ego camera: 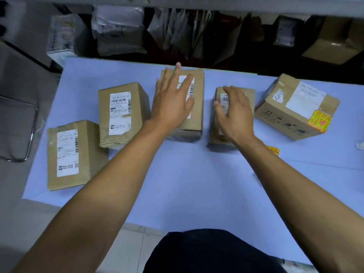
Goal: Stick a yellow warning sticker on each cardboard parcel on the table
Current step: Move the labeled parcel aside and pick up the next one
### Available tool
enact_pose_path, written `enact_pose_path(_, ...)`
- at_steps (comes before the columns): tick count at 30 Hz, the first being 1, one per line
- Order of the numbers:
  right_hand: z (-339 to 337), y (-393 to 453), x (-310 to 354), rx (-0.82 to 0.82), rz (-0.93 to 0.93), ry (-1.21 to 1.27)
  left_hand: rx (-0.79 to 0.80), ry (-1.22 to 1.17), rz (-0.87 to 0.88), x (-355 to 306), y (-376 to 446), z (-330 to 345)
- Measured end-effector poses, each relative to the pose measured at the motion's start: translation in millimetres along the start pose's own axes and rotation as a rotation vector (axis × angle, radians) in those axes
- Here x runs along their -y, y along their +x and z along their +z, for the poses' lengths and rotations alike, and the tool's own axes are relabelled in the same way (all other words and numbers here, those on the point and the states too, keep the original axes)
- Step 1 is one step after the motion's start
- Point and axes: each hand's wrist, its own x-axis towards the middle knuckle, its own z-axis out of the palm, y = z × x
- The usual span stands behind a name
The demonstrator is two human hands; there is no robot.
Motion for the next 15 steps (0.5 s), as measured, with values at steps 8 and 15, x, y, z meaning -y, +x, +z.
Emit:
enact_pose_path(8,60.3,20.0,34.3,0.265,-0.124,-0.160,0.222,0.004,-0.042,67.2,-8.2,27.3)
enact_pose_path(15,84.2,2.5,35.8,0.219,-0.048,0.022,0.153,-0.424,-0.154,55.9,-26.2,51.2)
